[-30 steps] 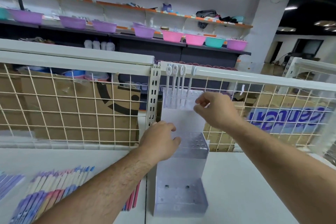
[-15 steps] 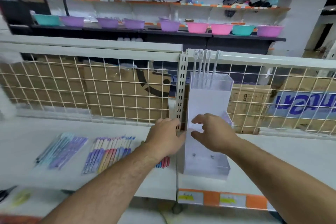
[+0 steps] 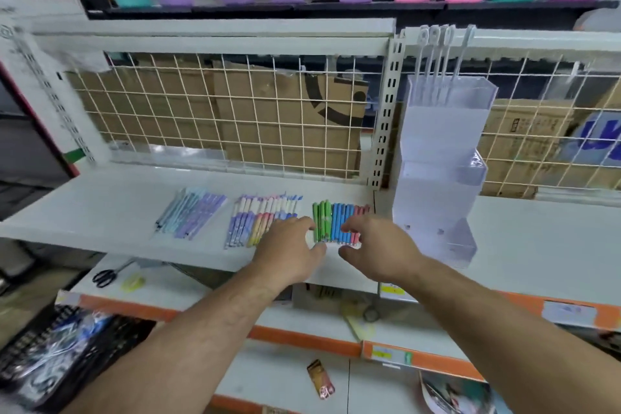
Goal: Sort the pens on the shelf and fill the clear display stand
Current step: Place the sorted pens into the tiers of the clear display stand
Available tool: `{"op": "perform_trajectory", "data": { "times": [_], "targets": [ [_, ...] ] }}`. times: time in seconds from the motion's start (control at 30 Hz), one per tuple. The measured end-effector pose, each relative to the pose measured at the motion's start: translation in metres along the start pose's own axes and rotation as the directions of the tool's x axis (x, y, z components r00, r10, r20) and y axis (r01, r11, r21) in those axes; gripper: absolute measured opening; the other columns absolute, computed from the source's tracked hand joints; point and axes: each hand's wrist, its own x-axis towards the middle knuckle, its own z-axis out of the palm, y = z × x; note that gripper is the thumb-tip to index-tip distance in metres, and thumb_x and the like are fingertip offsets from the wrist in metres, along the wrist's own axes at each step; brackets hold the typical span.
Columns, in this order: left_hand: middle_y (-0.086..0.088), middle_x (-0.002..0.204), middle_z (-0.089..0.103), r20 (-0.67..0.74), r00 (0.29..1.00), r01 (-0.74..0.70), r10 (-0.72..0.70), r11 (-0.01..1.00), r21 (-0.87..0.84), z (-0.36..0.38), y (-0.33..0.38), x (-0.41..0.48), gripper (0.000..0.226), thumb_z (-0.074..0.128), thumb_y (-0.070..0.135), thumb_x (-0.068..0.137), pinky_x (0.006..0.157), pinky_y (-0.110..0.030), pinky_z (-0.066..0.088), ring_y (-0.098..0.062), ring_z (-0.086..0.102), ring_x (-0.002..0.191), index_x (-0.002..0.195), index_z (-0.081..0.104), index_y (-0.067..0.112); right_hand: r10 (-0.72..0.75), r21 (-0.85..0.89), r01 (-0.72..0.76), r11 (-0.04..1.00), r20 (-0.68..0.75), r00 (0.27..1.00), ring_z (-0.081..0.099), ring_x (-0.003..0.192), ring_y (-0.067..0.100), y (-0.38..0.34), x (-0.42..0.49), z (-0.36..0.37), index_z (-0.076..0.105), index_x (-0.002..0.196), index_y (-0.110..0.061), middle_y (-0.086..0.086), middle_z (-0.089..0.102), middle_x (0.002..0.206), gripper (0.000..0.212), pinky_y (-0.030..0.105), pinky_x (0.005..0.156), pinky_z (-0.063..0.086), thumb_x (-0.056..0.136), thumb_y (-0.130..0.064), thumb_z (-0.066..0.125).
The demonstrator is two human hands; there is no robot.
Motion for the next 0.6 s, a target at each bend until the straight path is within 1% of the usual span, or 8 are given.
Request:
{"op": "perform_trajectory", "data": {
  "times": [0.07,0.2,0.3,0.37,0.43,0.47,0.53,0.6],
  "targets": [
    [0.005,0.129,0.059,0.006,1.000,0.011,-0.011,1.000,-0.019,-0.006,-0.022,0.001,0.047,0.061,0.049,0.089,0.097,-0.035,0.047,-0.017,0.050,0.120,0.131,0.058,0.028,-0.011,0.007,0.011,1.000,0.019,1.000,0.061,0.116,0.020,-0.018,0.010,0.010,0.060,0.132,-0.028,-0.002,0.063,0.132,0.047,0.034,0.092,0.052,0.088,-0.043,0.066],
    [0.004,0.120,0.063,-0.007,1.000,0.017,-0.017,1.000,-0.018,-0.028,-0.082,0.008,0.037,0.062,0.050,0.089,0.090,-0.036,0.051,-0.020,0.056,0.112,0.119,0.063,0.028,-0.017,0.020,0.016,1.000,0.051,0.999,0.061,0.113,0.020,-0.067,0.042,0.037,0.059,0.134,-0.028,-0.001,0.061,0.132,0.047,0.036,0.092,0.052,0.090,-0.043,0.065],
    [0.004,0.119,0.065,0.011,0.999,0.049,-0.049,0.999,0.014,-0.053,-0.141,0.018,0.041,0.059,0.054,0.088,0.087,-0.035,0.051,-0.020,0.057,0.110,0.122,0.063,0.031,-0.017,0.048,0.014,0.999,0.067,0.998,0.062,0.108,0.021,-0.114,0.073,0.061,0.060,0.132,-0.028,0.001,0.063,0.127,0.045,0.036,0.090,0.052,0.089,-0.040,0.066],
    [0.002,0.122,0.065,0.012,0.998,0.069,-0.069,0.997,0.033,-0.067,-0.181,0.025,0.043,0.060,0.053,0.089,0.090,-0.034,0.051,-0.020,0.059,0.113,0.125,0.062,0.030,-0.025,0.051,0.021,0.998,0.084,0.996,0.062,0.106,0.023,-0.144,0.096,0.079,0.064,0.125,-0.028,0.001,0.064,0.121,0.039,0.035,0.088,0.052,0.087,-0.038,0.068],
    [0.001,0.122,0.066,0.018,0.996,0.088,-0.089,0.996,0.034,-0.079,-0.220,0.032,0.042,0.061,0.050,0.089,0.090,-0.034,0.051,-0.021,0.061,0.110,0.124,0.063,0.028,-0.025,0.080,0.018,0.997,0.091,0.996,0.062,0.103,0.025,-0.169,0.118,0.096,0.067,0.113,-0.025,0.002,0.065,0.111,0.030,0.034,0.080,0.050,0.085,-0.034,0.071],
    [-0.001,0.117,0.068,0.017,0.995,0.094,-0.095,0.995,0.024,-0.084,-0.237,0.035,0.039,0.061,0.050,0.089,0.086,-0.034,0.052,-0.022,0.063,0.105,0.120,0.064,0.027,-0.019,0.098,0.010,0.995,0.095,0.995,0.061,0.103,0.024,-0.180,0.128,0.103,0.068,0.114,-0.024,0.002,0.066,0.110,0.031,0.032,0.077,0.048,0.085,-0.033,0.071],
    [-0.002,0.115,0.068,0.006,0.992,0.125,-0.125,0.992,0.009,-0.093,-0.268,0.042,0.037,0.062,0.047,0.090,0.085,-0.032,0.052,-0.023,0.064,0.103,0.120,0.065,0.025,-0.014,0.113,0.002,0.994,0.105,0.994,0.061,0.106,0.020,-0.197,0.145,0.115,0.065,0.125,-0.024,-0.001,0.066,0.117,0.039,0.028,0.080,0.046,0.088,-0.036,0.069],
    [-0.005,0.116,0.067,-0.014,0.988,0.156,-0.156,0.988,0.014,-0.100,-0.295,0.052,0.036,0.062,0.039,0.091,0.085,-0.031,0.051,-0.025,0.063,0.104,0.121,0.065,0.021,-0.017,0.113,0.004,0.994,0.115,0.993,0.067,0.100,0.018,-0.211,0.160,0.124,0.063,0.130,-0.026,-0.005,0.065,0.123,0.041,0.028,0.084,0.050,0.090,-0.039,0.066]
  ]
}}
